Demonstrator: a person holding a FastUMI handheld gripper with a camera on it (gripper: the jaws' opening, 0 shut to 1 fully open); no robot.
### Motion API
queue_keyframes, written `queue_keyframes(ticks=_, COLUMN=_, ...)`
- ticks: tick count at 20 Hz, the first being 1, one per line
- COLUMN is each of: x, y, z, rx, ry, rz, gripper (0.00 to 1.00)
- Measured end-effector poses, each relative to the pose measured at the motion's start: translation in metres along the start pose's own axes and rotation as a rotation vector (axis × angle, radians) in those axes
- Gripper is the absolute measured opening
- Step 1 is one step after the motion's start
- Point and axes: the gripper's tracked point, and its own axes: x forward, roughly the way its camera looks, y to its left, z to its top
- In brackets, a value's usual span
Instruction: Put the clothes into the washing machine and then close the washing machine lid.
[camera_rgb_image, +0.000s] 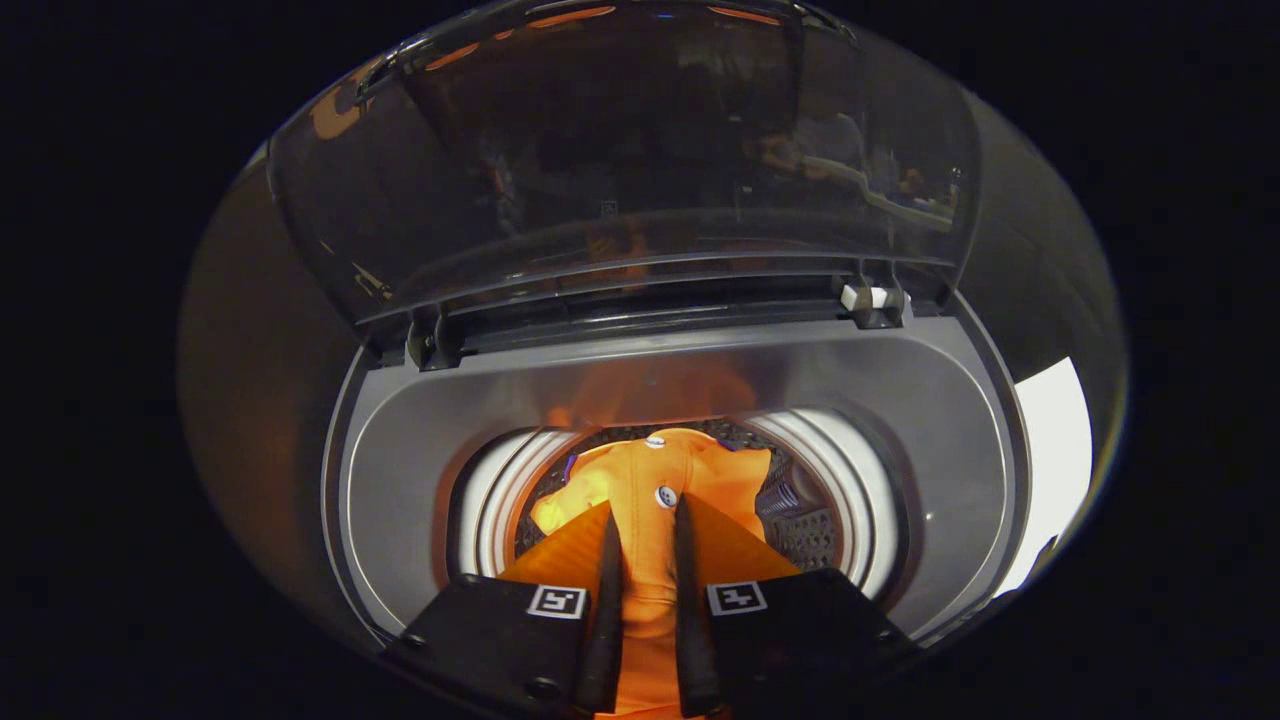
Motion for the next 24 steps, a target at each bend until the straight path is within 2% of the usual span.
queue_keyframes(ticks=3, x=-0.01, y=0.0, z=0.012, rx=0.001, ry=-0.043, rz=-0.003, gripper=0.55)
queue_keyframes(ticks=4, x=-0.014, y=0.002, z=0.017, rx=0.0, ry=-0.052, rz=-0.001, gripper=0.59)
queue_keyframes(ticks=8, x=-0.04, y=0.008, z=0.032, rx=-0.009, ry=-0.094, rz=-0.002, gripper=1.0)
queue_keyframes(ticks=12, x=-0.081, y=0.011, z=0.053, rx=-0.04, ry=-0.16, rz=-0.002, gripper=1.0)
queue_keyframes(ticks=16, x=-0.122, y=0.013, z=0.092, rx=-0.045, ry=-0.244, rz=0.02, gripper=1.0)
queue_keyframes(ticks=24, x=-0.204, y=0.013, z=0.17, rx=0.002, ry=-0.397, rz=0.053, gripper=0.99)
